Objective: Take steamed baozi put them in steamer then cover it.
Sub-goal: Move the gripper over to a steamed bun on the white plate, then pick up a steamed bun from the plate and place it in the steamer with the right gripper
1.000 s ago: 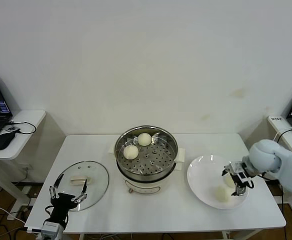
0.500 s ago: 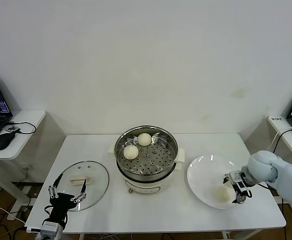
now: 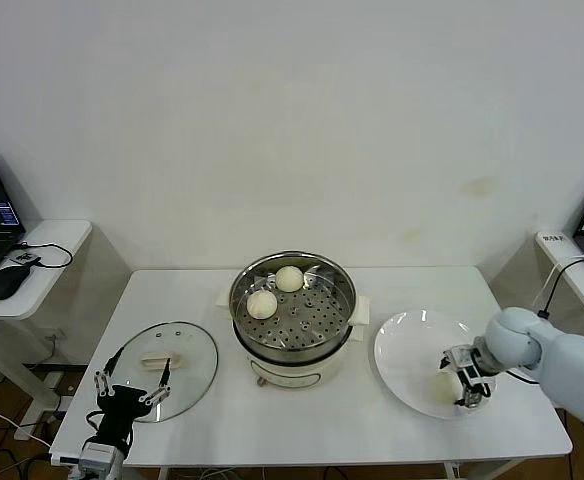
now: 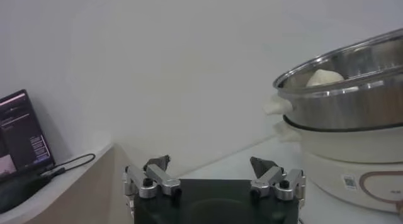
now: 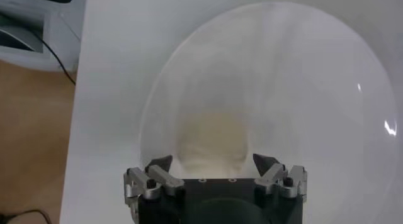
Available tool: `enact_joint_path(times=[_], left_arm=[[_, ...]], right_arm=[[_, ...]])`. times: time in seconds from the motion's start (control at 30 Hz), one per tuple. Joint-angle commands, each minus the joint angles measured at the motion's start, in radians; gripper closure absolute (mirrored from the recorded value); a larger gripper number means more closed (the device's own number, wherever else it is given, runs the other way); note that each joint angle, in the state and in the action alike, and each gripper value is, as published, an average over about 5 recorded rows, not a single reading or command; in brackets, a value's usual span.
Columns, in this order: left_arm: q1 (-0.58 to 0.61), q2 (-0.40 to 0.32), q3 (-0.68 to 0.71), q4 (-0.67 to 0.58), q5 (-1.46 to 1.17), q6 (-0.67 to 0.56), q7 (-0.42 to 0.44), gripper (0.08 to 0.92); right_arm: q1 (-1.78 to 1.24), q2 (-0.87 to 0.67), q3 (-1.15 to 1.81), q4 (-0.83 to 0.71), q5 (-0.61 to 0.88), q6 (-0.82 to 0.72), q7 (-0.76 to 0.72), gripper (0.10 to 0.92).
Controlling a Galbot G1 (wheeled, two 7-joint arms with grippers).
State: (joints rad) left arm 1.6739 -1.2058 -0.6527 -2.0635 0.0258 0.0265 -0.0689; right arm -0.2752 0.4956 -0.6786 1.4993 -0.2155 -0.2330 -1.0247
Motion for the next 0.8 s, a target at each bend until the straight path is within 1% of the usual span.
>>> enact_joint_path(times=[0.03, 0.13, 0.27, 0.37, 0.6, 0.8], left_arm=[[0.000, 0.002, -0.003, -0.001, -0.001, 0.000, 0.000, 0.177], [0.002, 0.001, -0.003, -0.002, -0.001, -0.001, 0.000, 0.177], [0.002, -0.001, -0.002, -0.003, -0.001, -0.001, 0.000, 0.177], [0.000, -0.001, -0.001, -0.003, -0.001, -0.001, -0.001, 0.177], [0.000, 0.002, -0.001, -0.007, -0.002, -0.001, 0.000, 0.177], [-0.002, 0.006, 0.001, -0.010, -0.005, -0.001, 0.000, 0.177]], right_arm=[[-0.015, 0.029, 0.012, -0.018, 0.003, -0.014, 0.004, 0.258], [-0.011, 0.030, 0.013, -0.019, 0.009, -0.018, -0.001, 0.305], [0.002, 0.023, 0.009, -0.015, 0.019, -0.020, -0.014, 0.399], [0.024, 0.017, 0.007, -0.013, 0.030, -0.018, -0.029, 0.442], [0.145, -0.002, 0.012, -0.010, 0.089, -0.020, -0.065, 0.458], [0.400, -0.009, -0.104, -0.007, 0.199, -0.031, -0.087, 0.457]])
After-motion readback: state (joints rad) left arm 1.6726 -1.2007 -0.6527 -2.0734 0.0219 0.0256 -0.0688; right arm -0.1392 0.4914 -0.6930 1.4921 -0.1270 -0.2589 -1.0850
